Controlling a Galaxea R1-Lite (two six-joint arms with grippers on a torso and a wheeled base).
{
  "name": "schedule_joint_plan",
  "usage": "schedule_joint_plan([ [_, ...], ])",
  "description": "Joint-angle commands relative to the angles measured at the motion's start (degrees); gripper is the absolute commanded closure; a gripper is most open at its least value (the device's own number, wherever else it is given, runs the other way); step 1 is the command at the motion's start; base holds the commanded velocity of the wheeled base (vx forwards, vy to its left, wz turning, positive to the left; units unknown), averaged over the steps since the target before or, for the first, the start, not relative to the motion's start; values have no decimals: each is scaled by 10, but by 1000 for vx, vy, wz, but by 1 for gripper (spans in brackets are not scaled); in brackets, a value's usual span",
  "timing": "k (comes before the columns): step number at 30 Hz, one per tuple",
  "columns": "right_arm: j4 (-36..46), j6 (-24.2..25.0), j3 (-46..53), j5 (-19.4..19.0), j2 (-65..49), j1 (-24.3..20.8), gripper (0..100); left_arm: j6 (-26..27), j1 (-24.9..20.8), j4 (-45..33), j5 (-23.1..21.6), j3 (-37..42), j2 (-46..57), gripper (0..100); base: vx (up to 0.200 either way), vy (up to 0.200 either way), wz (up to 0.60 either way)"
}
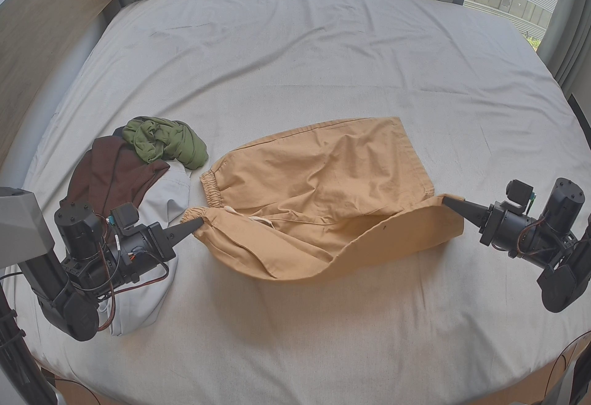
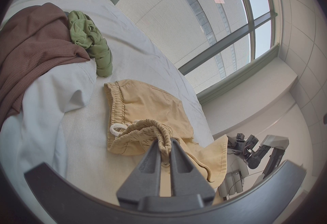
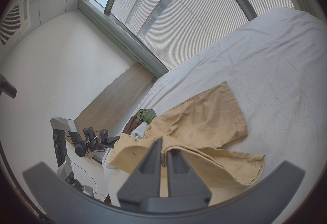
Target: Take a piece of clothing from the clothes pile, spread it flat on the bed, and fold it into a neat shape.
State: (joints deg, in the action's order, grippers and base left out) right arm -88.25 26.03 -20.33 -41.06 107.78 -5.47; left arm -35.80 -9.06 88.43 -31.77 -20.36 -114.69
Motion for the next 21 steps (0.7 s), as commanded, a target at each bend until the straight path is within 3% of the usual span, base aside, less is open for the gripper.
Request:
schedule_joint_plan([
  [1, 0, 7, -19, 6, 1, 0, 100, -19, 3, 1, 6, -16, 3, 100, 0, 0, 0],
  [10, 4, 33, -73, 7, 2, 0, 100, -43, 1, 1, 21, -26, 10, 100, 0, 0, 0],
  [21, 89, 36, -167, 7, 3, 16, 100, -52, -3, 0, 46, -42, 6, 100, 0, 0, 0],
])
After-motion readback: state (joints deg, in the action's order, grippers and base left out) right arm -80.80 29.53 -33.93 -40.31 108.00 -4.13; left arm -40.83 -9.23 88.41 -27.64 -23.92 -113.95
